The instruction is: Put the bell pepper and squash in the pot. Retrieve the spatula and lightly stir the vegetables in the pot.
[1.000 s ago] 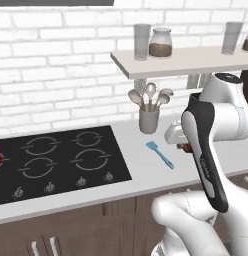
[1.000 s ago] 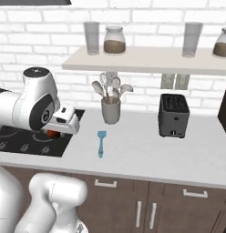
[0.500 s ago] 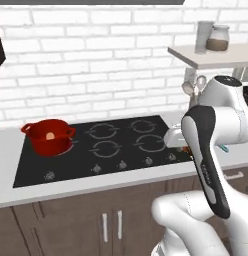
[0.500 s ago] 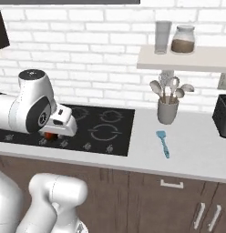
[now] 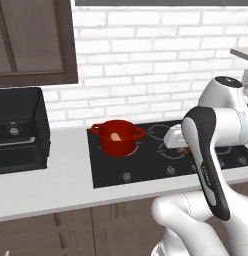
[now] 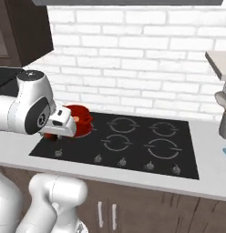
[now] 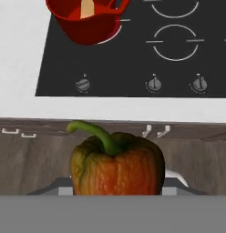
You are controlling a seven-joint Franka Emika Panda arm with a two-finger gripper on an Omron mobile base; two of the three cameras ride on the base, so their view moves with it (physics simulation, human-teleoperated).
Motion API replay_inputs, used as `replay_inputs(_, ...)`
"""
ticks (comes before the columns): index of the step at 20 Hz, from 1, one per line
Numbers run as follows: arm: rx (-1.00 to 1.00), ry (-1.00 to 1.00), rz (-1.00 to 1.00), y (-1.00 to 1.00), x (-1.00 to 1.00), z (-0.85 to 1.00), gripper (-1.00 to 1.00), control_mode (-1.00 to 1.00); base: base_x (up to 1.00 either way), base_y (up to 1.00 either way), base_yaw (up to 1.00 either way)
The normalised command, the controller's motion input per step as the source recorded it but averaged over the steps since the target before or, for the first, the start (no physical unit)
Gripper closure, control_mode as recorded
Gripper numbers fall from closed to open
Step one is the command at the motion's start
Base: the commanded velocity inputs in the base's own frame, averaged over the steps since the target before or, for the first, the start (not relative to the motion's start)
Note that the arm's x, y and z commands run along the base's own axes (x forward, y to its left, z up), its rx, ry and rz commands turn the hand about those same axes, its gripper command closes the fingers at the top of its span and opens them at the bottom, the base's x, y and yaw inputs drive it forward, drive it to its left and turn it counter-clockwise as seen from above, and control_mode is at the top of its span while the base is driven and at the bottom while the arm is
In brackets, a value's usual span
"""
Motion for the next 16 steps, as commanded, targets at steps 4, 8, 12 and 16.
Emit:
replay_inputs(4,0.00,0.00,0.00,0.00,0.00,0.00,1.00,1.00,0.42,0.79,-0.11)
replay_inputs(8,0.00,0.00,0.00,0.00,0.00,0.00,1.00,1.00,-0.04,0.48,-0.24)
replay_inputs(12,0.00,0.00,0.00,0.00,0.00,0.00,1.00,1.00,-0.02,0.08,-0.15)
replay_inputs(16,0.00,0.02,0.00,0.00,0.32,-0.11,1.00,-1.00,0.11,0.00,-0.01)
